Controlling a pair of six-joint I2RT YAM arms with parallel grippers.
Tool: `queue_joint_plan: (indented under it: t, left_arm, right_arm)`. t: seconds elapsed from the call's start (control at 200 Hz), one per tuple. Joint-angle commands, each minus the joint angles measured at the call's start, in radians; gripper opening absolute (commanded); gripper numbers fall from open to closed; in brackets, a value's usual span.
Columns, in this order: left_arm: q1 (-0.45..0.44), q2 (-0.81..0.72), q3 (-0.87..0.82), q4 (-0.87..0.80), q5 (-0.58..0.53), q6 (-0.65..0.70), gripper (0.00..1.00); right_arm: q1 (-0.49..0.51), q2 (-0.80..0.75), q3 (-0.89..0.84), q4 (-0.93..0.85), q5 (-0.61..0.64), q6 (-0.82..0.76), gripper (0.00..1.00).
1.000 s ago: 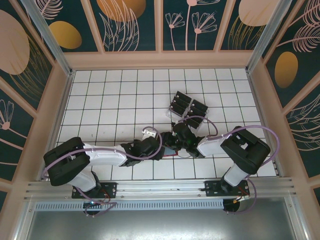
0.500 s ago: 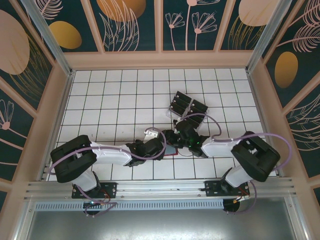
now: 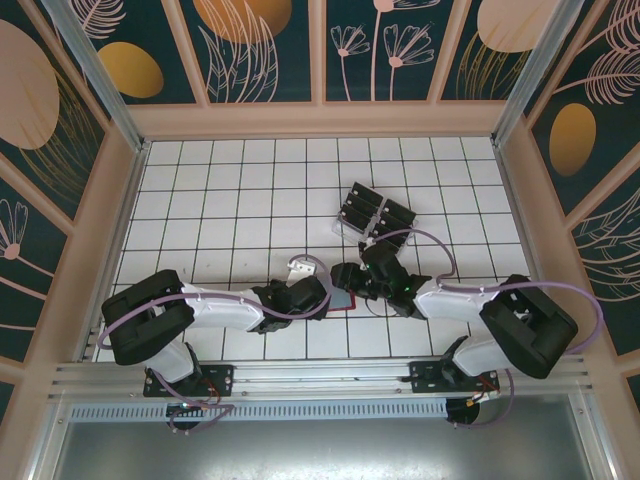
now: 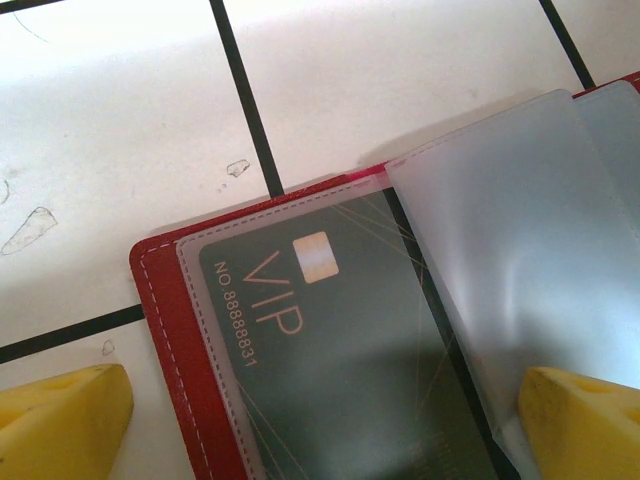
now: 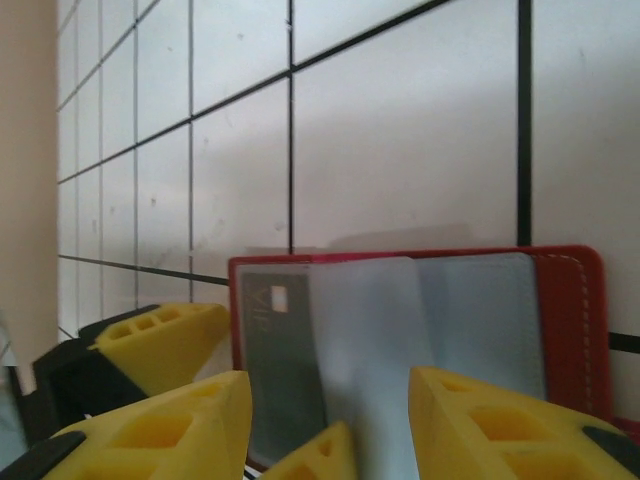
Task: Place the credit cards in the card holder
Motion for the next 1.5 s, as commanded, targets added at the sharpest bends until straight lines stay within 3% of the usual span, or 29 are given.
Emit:
queue_joint_plan:
  t: [0.0, 0.555, 1.111, 1.266, 1.491]
  left_arm:
    - [-0.001, 0.021, -0.026, -0.062, -0.017, -0.015, 0.99]
    - [-0.001, 0.021, -0.029, -0.056, -0.017, -0.014, 0.98]
    - [-0.001, -0.002, -0.035, -0.06, -0.025, -0.012, 0.98]
    - [-0.001, -0.077, -0.055, -0.068, -0.05, -0.026, 0.98]
    - [-0.001, -0.3, -0.137, -0.087, -0.125, -0.123, 0.99]
  right_arm:
    - [-0.001, 0.036, -0.014, 0.015, 0.011, -0.029, 0.45]
    - [0.016, 0.133, 0.004, 0.064, -0.048, -0.056, 0.45]
    - [0.047, 0.08, 0.036, 0.016, -0.039, -0.061, 0.42]
    - [0.054, 0.088, 0.049, 0.008, -0.043, -0.058, 0.42]
    - [0.084, 0.085, 0.097, -0.034, -0.028, -0.055, 0.43]
